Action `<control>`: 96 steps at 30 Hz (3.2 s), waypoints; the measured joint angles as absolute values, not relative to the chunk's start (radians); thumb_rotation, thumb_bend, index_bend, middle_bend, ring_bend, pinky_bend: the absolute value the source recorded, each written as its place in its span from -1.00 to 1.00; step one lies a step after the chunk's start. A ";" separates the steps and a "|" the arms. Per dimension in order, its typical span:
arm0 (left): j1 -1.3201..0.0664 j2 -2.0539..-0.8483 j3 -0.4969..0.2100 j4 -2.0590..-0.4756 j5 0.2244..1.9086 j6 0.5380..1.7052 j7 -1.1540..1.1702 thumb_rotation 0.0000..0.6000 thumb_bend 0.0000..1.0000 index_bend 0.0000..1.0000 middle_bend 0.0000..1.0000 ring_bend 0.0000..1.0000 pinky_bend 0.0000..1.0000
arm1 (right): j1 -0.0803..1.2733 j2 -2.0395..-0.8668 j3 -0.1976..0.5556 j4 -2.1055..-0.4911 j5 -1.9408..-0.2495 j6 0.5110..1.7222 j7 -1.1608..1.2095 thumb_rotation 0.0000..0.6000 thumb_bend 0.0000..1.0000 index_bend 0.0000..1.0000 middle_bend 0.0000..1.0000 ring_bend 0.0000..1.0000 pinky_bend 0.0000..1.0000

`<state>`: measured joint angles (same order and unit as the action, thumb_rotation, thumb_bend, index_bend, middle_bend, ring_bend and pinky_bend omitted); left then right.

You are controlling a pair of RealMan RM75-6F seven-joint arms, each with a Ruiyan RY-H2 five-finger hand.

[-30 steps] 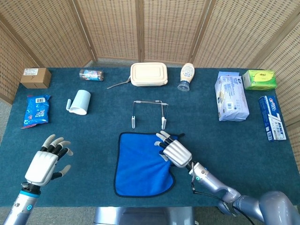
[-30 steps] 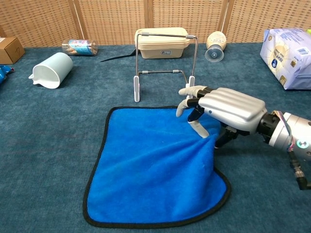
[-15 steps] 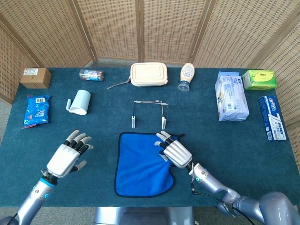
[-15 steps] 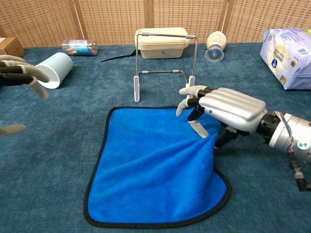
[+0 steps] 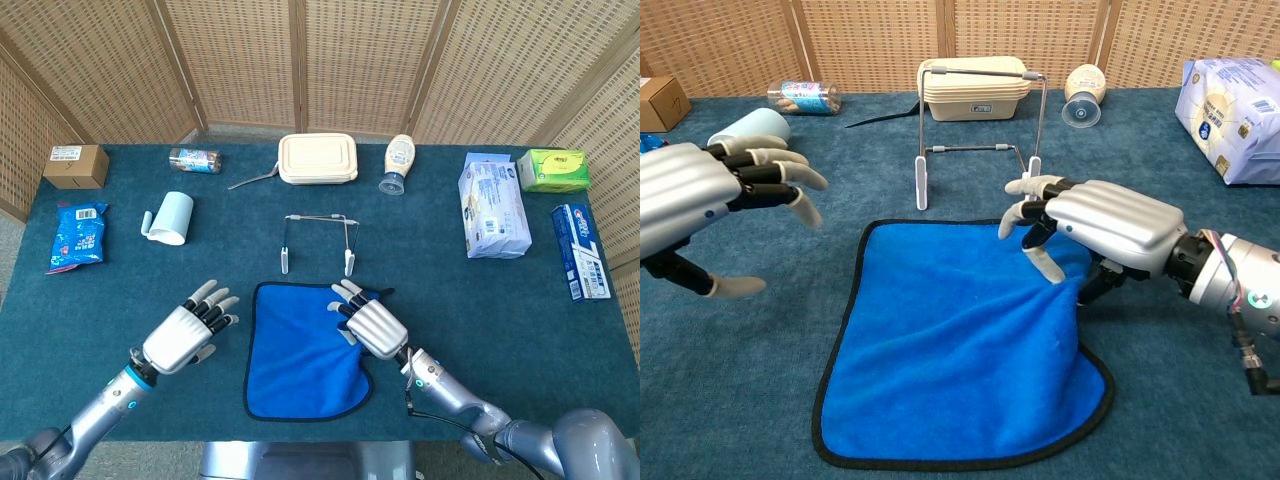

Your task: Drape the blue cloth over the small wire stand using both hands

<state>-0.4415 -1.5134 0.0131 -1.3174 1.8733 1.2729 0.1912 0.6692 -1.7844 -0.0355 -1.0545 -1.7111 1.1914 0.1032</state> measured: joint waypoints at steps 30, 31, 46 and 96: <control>-0.515 -1.719 0.091 -1.090 1.868 1.261 0.062 1.00 -0.41 -0.74 -0.82 -0.86 -0.93 | 0.662 -1.779 -0.033 -1.078 -1.697 1.178 0.100 1.00 -0.28 0.46 -0.43 -1.00 -0.98; -0.518 -1.724 0.092 -1.086 1.867 1.261 0.061 1.00 -0.41 -0.74 -0.82 -0.86 -0.93 | 0.662 -1.779 -0.033 -1.077 -1.697 1.178 0.100 1.00 -0.28 0.46 -0.43 -1.00 -0.97; -0.550 -1.780 0.090 -1.044 1.842 1.250 0.049 1.00 -0.41 -0.73 -0.80 -0.85 -0.93 | 0.659 -1.779 -0.031 -1.078 -1.693 1.180 0.106 1.00 -0.28 0.45 -0.43 -1.00 -0.96; -0.624 -1.917 0.058 -0.963 1.757 1.243 -0.037 1.00 -0.17 -0.10 -0.57 -0.71 -0.86 | 0.636 -1.769 -0.017 -1.067 -1.670 1.191 0.129 1.00 -0.26 0.44 -0.42 -0.98 -0.90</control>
